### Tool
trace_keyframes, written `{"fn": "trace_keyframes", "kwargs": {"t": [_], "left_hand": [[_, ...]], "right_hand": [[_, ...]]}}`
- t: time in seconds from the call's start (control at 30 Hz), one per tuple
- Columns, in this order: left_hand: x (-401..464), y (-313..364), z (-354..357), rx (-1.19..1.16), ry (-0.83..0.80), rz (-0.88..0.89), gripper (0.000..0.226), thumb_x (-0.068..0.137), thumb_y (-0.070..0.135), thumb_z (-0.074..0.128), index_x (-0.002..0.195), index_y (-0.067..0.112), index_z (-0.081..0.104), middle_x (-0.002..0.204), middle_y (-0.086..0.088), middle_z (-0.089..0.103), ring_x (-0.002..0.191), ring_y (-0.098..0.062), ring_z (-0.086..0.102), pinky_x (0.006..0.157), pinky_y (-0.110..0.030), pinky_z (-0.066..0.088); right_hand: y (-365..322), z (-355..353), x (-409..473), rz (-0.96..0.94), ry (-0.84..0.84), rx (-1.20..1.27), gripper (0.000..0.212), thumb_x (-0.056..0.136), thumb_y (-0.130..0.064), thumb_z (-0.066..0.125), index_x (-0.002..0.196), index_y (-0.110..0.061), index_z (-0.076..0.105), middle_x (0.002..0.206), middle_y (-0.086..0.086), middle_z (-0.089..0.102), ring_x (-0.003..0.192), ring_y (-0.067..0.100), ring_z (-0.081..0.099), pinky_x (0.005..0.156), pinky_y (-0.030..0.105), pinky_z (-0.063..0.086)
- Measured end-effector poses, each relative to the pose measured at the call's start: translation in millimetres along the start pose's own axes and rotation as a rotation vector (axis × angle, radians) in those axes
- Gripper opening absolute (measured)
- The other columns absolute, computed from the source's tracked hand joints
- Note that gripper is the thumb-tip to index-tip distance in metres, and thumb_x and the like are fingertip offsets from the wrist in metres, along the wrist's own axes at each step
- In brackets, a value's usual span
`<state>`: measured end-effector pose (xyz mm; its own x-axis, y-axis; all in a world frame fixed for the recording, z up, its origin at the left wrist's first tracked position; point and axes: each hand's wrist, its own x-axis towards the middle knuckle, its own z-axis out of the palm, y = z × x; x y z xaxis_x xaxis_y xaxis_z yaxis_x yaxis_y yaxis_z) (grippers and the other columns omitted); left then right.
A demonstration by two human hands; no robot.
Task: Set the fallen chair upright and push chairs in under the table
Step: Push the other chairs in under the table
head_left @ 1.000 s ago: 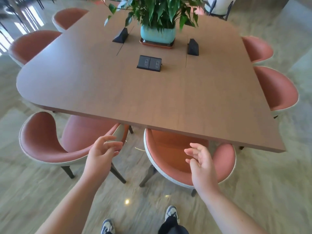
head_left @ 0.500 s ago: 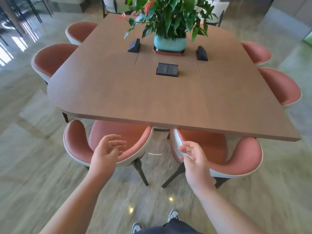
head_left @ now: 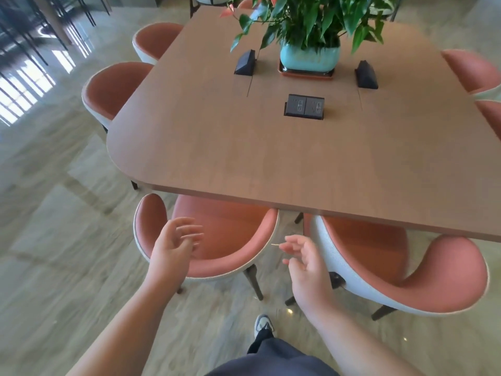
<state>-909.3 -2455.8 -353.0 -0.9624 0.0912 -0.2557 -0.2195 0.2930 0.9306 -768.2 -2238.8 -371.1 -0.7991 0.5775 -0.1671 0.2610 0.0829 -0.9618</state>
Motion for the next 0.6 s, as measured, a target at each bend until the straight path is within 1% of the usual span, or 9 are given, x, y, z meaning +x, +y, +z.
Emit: {"fn": "trace_keyframes", "kwargs": {"t": [0.07,0.13,0.23,0.3,0.37,0.43,0.47,0.53,0.6], "left_hand": [[15,-1,-5,0.023,0.011,-0.023,0.045,0.097,-0.014,0.043,0.111,0.023,0.065,0.105,-0.001,0.077,0.093,-0.01,0.077,0.074,-0.017,0.055],[32,-6,-13,0.045,0.027,-0.059,0.046,0.096,-0.013,0.043,0.112,0.024,0.064,0.107,0.0,0.077,0.092,-0.007,0.077,0.075,-0.018,0.056],[61,-18,-30,0.084,0.035,-0.134,0.047,0.094,-0.01,0.045,0.113,0.029,0.064,0.11,0.001,0.078,0.099,-0.012,0.077,0.091,-0.04,0.059],[80,-27,-44,0.125,0.02,-0.186,0.047,0.094,-0.008,0.048,0.112,0.033,0.064,0.11,0.002,0.078,0.102,-0.014,0.076,0.096,-0.048,0.057],[101,-36,-59,0.175,-0.009,-0.212,0.046,0.094,-0.005,0.05,0.108,0.037,0.063,0.11,0.004,0.078,0.106,-0.02,0.074,0.097,-0.053,0.056],[126,-47,-73,0.218,-0.039,-0.23,0.045,0.095,-0.002,0.05,0.106,0.04,0.06,0.112,0.006,0.076,0.109,-0.023,0.072,0.093,-0.05,0.057],[141,-53,-81,0.24,-0.051,-0.238,0.044,0.095,-0.001,0.051,0.107,0.04,0.06,0.114,0.007,0.075,0.109,-0.021,0.071,0.087,-0.044,0.057],[168,-66,-95,0.298,-0.077,-0.257,0.039,0.096,0.005,0.053,0.118,0.036,0.059,0.119,0.01,0.071,0.108,-0.018,0.068,0.072,-0.033,0.051],[194,-81,-109,0.373,-0.098,-0.277,0.041,0.096,0.011,0.056,0.133,0.03,0.057,0.125,0.008,0.066,0.102,-0.018,0.066,0.065,-0.027,0.045]], "right_hand": [[1,12,17,0.013,-0.04,-0.037,0.057,0.085,0.007,0.041,0.108,-0.041,0.061,0.107,-0.014,0.069,0.109,0.009,0.063,0.095,0.045,0.053],[2,24,34,0.023,-0.087,-0.073,0.059,0.083,0.002,0.041,0.105,-0.049,0.059,0.11,-0.021,0.067,0.11,0.008,0.063,0.093,0.045,0.053],[7,43,57,0.093,-0.11,-0.114,0.063,0.084,0.005,0.04,0.102,-0.052,0.058,0.107,-0.022,0.066,0.109,0.007,0.063,0.093,0.043,0.053],[14,57,68,0.146,-0.096,-0.139,0.061,0.085,0.008,0.041,0.102,-0.049,0.058,0.104,-0.017,0.068,0.109,0.005,0.062,0.094,0.042,0.052],[23,71,77,0.17,-0.064,-0.16,0.057,0.086,0.009,0.043,0.103,-0.043,0.059,0.105,-0.011,0.069,0.108,0.005,0.063,0.094,0.039,0.051],[32,86,86,0.186,-0.014,-0.185,0.056,0.086,0.01,0.044,0.103,-0.042,0.058,0.106,-0.01,0.068,0.107,0.006,0.063,0.091,0.032,0.049],[35,94,90,0.199,0.016,-0.196,0.056,0.086,0.009,0.044,0.102,-0.042,0.057,0.107,-0.01,0.068,0.107,0.007,0.063,0.088,0.028,0.048],[43,109,94,0.238,0.08,-0.228,0.056,0.086,0.01,0.042,0.101,-0.043,0.056,0.107,-0.011,0.067,0.107,0.005,0.061,0.085,0.024,0.045],[53,123,97,0.297,0.144,-0.252,0.055,0.086,0.01,0.042,0.105,-0.039,0.056,0.111,-0.01,0.065,0.109,0.006,0.06,0.088,0.024,0.045]]}}
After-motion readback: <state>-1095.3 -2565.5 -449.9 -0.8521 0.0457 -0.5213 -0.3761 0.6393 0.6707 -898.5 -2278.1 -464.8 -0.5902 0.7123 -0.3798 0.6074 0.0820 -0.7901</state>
